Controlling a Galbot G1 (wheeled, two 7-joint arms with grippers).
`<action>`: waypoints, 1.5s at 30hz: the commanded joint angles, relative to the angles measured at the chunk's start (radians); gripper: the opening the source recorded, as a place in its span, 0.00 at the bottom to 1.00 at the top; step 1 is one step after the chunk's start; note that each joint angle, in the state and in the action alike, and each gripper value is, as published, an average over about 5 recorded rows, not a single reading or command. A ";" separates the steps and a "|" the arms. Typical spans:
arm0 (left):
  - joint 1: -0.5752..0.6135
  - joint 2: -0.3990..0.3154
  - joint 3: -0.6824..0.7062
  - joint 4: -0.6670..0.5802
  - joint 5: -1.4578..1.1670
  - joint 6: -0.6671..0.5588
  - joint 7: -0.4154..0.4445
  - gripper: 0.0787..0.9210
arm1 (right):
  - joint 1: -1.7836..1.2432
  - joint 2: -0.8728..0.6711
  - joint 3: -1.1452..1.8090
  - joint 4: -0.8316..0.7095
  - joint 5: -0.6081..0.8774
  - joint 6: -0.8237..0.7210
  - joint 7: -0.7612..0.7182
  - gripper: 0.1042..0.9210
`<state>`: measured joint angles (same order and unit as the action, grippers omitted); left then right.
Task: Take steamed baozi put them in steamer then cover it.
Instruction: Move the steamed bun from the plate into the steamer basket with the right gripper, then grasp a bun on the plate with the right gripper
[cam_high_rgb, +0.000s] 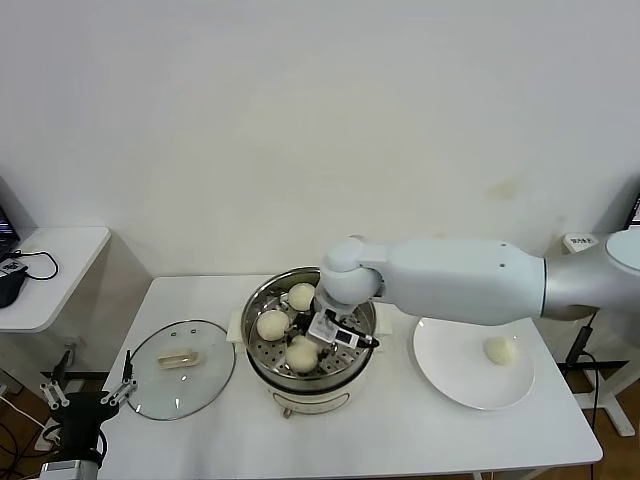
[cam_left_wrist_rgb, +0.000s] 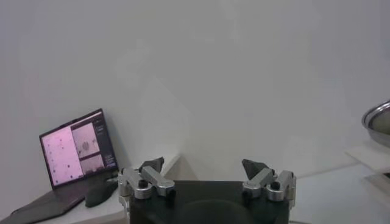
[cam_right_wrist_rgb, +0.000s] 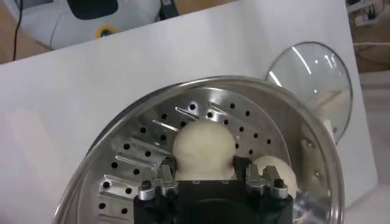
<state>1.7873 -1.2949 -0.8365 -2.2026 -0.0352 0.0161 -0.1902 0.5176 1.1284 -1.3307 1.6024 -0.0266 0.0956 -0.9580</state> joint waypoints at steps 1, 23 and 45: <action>0.001 0.002 -0.002 -0.002 -0.001 0.000 0.000 0.88 | 0.055 -0.054 0.034 0.000 0.025 0.000 0.002 0.83; 0.012 0.054 0.030 -0.023 0.007 0.003 0.004 0.88 | 0.003 -0.710 0.157 0.097 0.160 -0.430 -0.070 0.88; 0.025 0.076 0.048 -0.007 0.029 0.006 0.006 0.88 | -0.733 -0.698 0.778 -0.306 -0.197 -0.283 -0.112 0.88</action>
<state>1.8111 -1.2208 -0.7912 -2.2132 -0.0073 0.0222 -0.1846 0.0186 0.4115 -0.7610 1.4830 -0.1116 -0.2165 -1.0452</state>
